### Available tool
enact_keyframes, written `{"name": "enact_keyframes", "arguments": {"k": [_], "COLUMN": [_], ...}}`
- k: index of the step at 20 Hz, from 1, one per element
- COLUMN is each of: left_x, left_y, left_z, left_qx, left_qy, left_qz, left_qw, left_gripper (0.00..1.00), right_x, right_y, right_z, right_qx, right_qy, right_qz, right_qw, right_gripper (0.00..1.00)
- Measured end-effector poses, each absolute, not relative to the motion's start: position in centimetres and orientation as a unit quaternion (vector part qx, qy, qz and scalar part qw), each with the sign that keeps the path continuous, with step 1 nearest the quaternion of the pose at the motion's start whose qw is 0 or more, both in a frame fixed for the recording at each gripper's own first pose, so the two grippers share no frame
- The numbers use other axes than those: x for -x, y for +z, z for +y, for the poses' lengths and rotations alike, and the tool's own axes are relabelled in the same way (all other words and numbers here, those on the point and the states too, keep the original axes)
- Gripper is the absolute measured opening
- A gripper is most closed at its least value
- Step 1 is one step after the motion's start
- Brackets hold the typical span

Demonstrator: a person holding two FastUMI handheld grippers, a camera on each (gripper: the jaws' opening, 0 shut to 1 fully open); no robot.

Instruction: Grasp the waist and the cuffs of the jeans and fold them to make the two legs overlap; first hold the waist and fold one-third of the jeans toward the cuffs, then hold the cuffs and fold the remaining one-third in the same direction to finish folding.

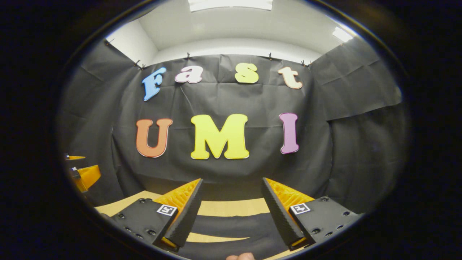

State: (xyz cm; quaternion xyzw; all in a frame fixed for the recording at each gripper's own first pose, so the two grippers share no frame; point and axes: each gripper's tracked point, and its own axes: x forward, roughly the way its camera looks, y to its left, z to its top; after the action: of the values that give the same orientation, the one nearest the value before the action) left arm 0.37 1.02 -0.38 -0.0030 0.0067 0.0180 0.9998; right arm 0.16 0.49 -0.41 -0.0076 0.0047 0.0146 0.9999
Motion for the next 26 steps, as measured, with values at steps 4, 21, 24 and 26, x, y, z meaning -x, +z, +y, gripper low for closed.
{"name": "enact_keyframes", "arguments": {"k": [4,21,24,26], "left_x": [-0.2,12.7,15.0,15.3], "left_y": [-0.8,-24.3,-26.4,-27.4], "left_z": [1.3,8.8,8.8,9.1], "left_qx": [0.004,0.463,0.540,0.564], "left_qy": [0.026,0.207,0.255,0.275], "left_qz": [0.014,0.390,0.413,0.417], "left_qw": [1.000,0.768,0.688,0.657], "left_gripper": [0.99,0.99,0.99,0.99], "right_x": [-0.4,-1.0,-1.3,-1.5], "right_y": [-0.5,-10.3,-11.0,-11.2], "right_z": [0.5,-8.6,-9.6,-10.1], "right_qx": [0.007,-0.075,-0.071,-0.067], "right_qy": [0.018,-0.041,-0.047,-0.052], "right_qz": [0.005,0.188,0.196,0.198], "right_qw": [1.000,0.978,0.977,0.977], "right_gripper": [0.93,0.98,0.98,0.98]}}
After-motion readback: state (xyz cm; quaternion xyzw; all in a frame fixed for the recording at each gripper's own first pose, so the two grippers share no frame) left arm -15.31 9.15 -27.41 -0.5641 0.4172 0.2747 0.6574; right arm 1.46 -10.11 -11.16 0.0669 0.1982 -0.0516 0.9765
